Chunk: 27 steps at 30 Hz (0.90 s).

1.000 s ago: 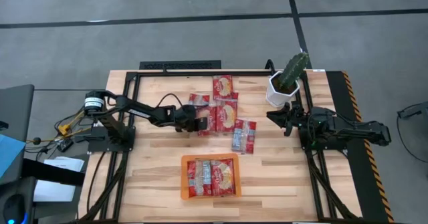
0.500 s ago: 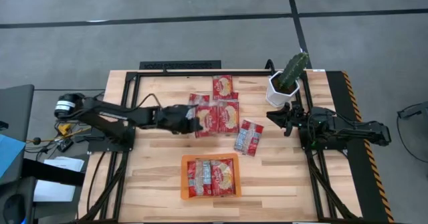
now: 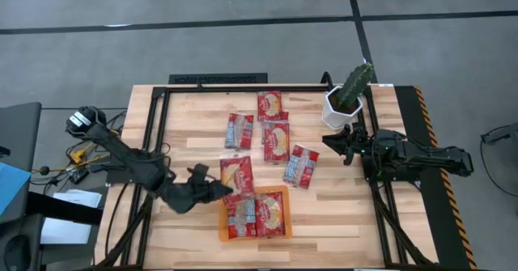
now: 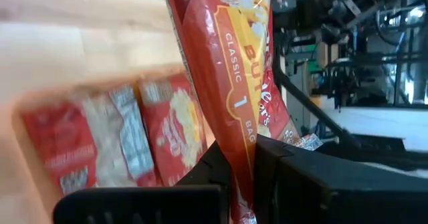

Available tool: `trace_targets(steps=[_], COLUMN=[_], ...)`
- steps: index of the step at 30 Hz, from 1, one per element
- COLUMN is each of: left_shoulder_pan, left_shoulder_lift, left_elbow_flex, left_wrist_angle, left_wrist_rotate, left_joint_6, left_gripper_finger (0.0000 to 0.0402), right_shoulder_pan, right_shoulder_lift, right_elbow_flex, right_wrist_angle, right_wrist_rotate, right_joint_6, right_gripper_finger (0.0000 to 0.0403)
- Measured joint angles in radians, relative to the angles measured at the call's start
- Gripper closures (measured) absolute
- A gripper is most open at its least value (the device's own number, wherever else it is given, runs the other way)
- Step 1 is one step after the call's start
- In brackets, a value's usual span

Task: Sort popcorn bags into baskets
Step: Put the red popcorn bag into the orange bin

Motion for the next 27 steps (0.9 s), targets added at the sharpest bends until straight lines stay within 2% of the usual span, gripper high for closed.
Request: trace_targets(steps=[11, 18, 27], left_shoulder_pan=[-0.081, -0.102, -0.087], left_shoulder_lift=[0.237, 0.349, 0.368], left_elbow_flex=[0.261, 0.271, 0.270], left_wrist_angle=[-0.197, -0.222, -0.326], left_wrist_rotate=[0.024, 0.075, 0.157], left_joint_6=[-0.121, -0.234, -0.245], left_gripper_finger=[0.0399, 0.0398, 0.0389], right_shoulder_pan=[0.001, 0.001, 0.001], right_shoulder_lift=[0.000, 0.000, 0.000], right_elbow_flex=[0.000, 0.000, 0.000], right_wrist_angle=[-0.002, -0.002, -0.002], right_wrist_rotate=[-0.004, -0.005, -0.004], right_joint_6=[0.000, 0.000, -0.001], right_gripper_finger=[0.0283, 0.0283, 0.0283])
